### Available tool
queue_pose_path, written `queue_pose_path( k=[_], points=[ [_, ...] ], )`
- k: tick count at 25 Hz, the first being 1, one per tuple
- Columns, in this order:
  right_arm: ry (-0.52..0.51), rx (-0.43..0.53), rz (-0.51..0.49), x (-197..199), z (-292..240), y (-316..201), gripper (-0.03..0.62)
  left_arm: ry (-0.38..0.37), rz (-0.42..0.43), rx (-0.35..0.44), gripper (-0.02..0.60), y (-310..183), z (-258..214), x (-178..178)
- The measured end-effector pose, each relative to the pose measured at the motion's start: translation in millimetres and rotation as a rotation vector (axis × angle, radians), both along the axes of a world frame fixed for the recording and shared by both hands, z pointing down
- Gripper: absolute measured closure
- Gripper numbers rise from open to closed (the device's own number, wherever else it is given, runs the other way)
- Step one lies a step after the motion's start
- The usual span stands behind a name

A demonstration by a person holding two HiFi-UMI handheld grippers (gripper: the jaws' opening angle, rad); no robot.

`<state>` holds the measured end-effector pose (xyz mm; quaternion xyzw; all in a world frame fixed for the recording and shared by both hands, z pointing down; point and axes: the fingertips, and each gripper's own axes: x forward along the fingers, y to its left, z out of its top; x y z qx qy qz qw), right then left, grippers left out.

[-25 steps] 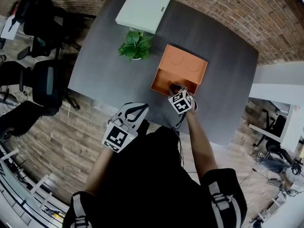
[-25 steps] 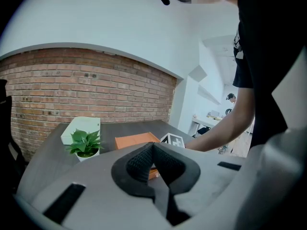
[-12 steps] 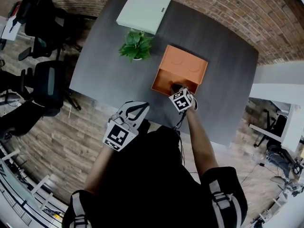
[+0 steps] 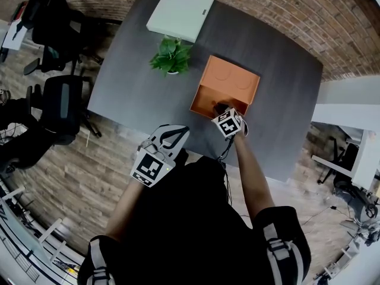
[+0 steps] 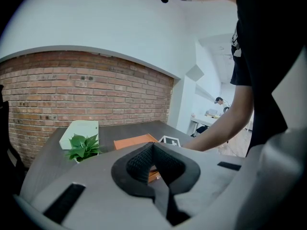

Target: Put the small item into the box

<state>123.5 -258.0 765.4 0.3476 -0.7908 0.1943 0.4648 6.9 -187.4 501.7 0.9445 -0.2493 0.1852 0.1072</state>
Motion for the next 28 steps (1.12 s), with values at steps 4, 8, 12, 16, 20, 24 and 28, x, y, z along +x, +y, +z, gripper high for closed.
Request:
queue_pose_path(
  k=[4,8,12,16,20,24,28],
  points=[
    [-0.002,0.011,0.000,-1,-2,-1,0.486,-0.001,-0.002,0.004,0.560,1,-2,-2],
    [-0.010,0.018,-0.001,-4,-6,2,0.485,0.000,-0.004,0.007,0.559,2,-4,-3],
    [-0.013,0.039,0.009,0,-14,5,0.487,0.006,0.004,0.015,0.559,1,-9,-3],
    [-0.032,0.077,0.030,4,-33,10,0.487,0.013,0.003,0.018,0.558,1,-15,-7],
    [-0.057,0.138,0.071,15,-61,11,0.487,0.018,0.008,0.032,0.558,0,-22,-8],
    [-0.068,0.158,0.079,18,-85,27,0.538,0.028,0.018,0.042,0.559,-1,-27,-9],
    [-0.062,0.170,0.041,22,-103,51,0.566,0.045,0.043,0.051,0.558,0,-33,-2]
  ],
)
